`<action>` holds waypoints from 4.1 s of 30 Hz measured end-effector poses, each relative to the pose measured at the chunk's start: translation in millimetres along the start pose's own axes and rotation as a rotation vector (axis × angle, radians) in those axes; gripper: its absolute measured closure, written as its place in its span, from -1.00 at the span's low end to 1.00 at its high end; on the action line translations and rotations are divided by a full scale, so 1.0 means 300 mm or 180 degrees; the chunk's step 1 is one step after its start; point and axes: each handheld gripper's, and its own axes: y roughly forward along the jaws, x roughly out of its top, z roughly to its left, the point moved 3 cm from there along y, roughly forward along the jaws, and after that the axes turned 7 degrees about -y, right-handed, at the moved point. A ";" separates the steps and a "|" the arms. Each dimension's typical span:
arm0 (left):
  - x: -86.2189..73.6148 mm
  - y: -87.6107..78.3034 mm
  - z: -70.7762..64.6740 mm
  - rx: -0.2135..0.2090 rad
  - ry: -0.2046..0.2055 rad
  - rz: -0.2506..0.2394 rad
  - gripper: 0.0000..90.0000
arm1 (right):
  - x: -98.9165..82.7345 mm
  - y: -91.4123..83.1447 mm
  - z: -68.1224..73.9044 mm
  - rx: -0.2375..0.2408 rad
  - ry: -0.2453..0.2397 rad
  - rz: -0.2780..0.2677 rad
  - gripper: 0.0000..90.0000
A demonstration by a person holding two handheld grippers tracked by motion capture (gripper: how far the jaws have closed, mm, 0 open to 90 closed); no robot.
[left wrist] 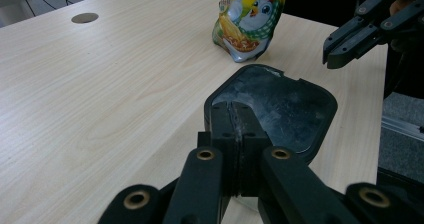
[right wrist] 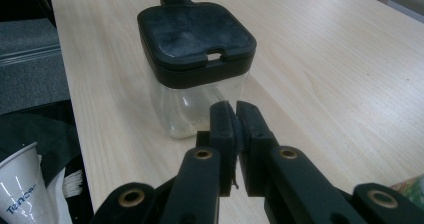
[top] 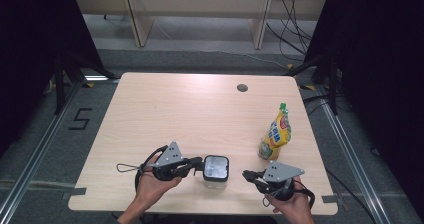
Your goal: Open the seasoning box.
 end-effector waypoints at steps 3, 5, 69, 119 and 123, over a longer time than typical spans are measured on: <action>-0.006 0.005 0.001 0.0040 -0.0028 0.0038 0.97 | 0.003 0.000 0.001 -0.0016 0.0023 0.0025 0.92; -0.006 0.005 0.004 0.0029 -0.0061 0.0021 0.97 | 0.007 0.006 -0.001 -0.0002 -0.0039 -0.0014 0.92; -0.120 -0.015 0.080 -0.0192 0.0006 0.0105 0.03 | 0.163 0.107 0.028 0.0212 -0.0114 -0.0222 0.96; -0.146 0.039 0.071 -0.0334 0.0453 0.0201 0.62 | 0.334 0.257 0.081 0.0482 -0.0280 -0.0315 0.93; -0.147 0.040 0.069 -0.0356 0.0362 0.0200 0.58 | 0.326 0.255 0.080 0.0477 -0.0258 -0.0326 0.89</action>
